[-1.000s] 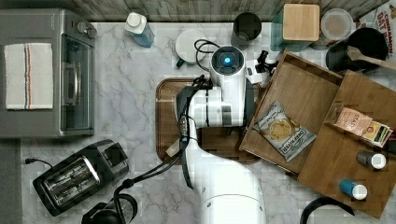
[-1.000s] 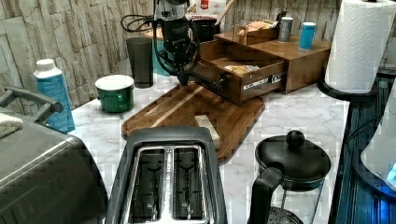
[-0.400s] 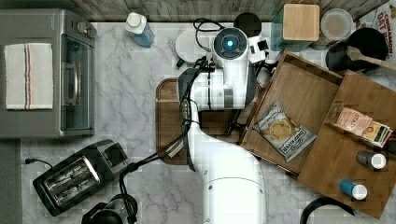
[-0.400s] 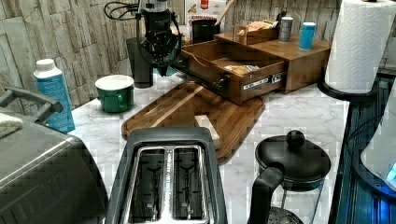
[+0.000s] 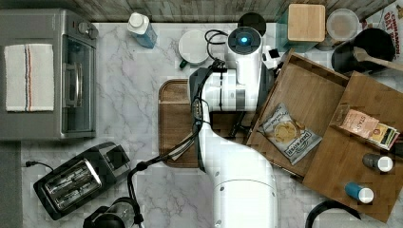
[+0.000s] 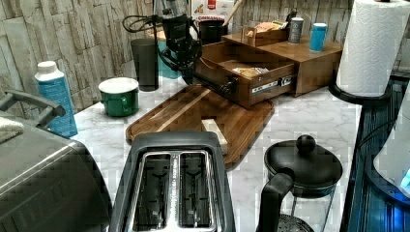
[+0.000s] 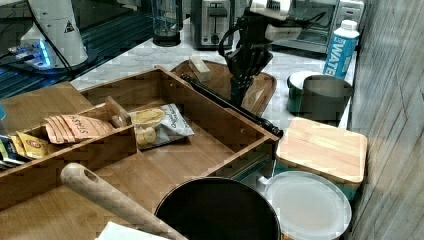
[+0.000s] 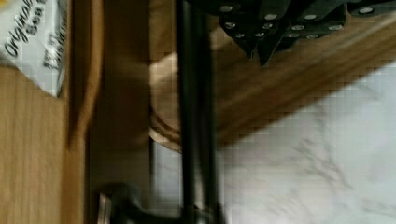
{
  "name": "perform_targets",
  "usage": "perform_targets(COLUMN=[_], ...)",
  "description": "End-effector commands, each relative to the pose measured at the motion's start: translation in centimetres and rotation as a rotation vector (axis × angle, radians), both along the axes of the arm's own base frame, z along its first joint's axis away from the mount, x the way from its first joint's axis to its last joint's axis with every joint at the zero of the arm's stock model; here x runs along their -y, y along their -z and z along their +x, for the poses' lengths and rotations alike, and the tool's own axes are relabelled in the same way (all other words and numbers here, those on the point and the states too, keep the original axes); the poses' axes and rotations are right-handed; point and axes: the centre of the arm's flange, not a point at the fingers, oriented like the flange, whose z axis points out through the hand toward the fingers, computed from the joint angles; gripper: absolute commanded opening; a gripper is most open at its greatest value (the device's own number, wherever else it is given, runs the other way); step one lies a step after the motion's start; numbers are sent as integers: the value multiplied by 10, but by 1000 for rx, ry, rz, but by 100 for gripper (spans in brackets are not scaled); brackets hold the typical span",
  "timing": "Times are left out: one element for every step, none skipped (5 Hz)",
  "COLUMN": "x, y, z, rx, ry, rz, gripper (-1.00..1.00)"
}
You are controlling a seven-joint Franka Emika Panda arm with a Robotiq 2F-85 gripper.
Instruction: Close the drawer.
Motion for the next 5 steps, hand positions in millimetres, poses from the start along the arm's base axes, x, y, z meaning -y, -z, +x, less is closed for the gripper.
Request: perform_targets(x=[80, 122, 175, 241, 306], y=[-47, -58, -57, -52, -70], z=[13, -4, -32, -57, -67], rx=[107, 48, 72, 102, -2], ry=[91, 64, 2, -71, -140], rz=[59, 45, 15, 12, 9], gripper=[-100, -100, -100, -100, -100])
